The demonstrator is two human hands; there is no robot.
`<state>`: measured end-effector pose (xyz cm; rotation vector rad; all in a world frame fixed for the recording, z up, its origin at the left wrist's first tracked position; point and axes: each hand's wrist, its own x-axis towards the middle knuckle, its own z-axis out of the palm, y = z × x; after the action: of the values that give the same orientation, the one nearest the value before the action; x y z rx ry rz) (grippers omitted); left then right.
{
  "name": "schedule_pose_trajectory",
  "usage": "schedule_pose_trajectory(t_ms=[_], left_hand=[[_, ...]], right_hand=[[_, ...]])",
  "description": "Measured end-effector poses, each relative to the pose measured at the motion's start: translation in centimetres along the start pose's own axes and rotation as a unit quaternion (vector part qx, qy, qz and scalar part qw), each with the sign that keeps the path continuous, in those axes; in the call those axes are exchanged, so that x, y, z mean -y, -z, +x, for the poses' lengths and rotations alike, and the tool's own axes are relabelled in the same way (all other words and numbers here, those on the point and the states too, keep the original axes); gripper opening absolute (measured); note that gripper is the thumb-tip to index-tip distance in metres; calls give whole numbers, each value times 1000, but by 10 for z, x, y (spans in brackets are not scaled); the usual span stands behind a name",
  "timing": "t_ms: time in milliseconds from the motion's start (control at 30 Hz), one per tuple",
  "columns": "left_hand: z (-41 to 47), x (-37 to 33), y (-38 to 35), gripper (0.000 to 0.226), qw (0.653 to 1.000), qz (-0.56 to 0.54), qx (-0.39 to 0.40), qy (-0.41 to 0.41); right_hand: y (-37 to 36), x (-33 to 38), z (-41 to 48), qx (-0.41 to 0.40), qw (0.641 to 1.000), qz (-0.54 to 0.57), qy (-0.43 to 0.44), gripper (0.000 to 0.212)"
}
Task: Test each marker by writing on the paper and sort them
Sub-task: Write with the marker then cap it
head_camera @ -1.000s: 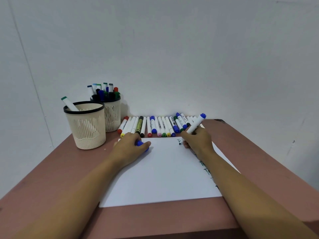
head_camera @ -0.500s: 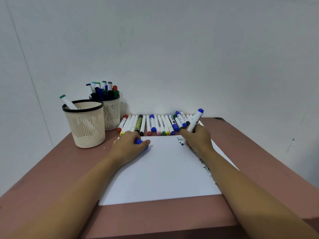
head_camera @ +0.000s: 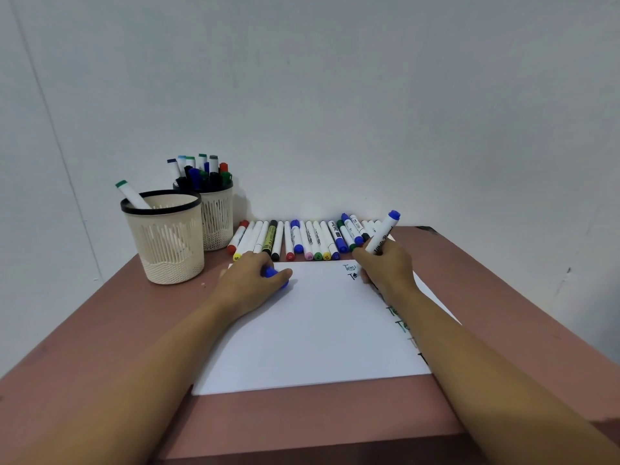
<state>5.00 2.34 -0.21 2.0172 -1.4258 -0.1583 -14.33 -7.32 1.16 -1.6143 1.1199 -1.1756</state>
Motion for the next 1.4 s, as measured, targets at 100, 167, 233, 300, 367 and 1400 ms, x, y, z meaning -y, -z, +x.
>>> schedule_pose_trajectory(t_ms=[100, 167, 233, 300, 367, 1400], left_hand=[[0, 0, 0, 30, 1000, -1, -1, 0], [0, 1, 0, 30, 1000, -1, 1, -1], [0, 1, 0, 30, 1000, -1, 1, 0], [0, 1, 0, 30, 1000, 0, 0, 0], [0, 0, 0, 30, 1000, -2, -1, 0], [-1, -1, 1, 29, 1000, 7, 1, -3]], right_hand=[[-2, -2, 1, -9, 1000, -17, 11, 15], [-2, -2, 1, -30, 999, -7, 12, 20], [-2, -2, 2, -49, 999, 1, 7, 26], [-2, -2, 1, -56, 998, 6, 8, 26], [-2, -1, 0, -53, 999, -3, 9, 25], [0, -1, 1, -76, 997, -8, 6, 31]])
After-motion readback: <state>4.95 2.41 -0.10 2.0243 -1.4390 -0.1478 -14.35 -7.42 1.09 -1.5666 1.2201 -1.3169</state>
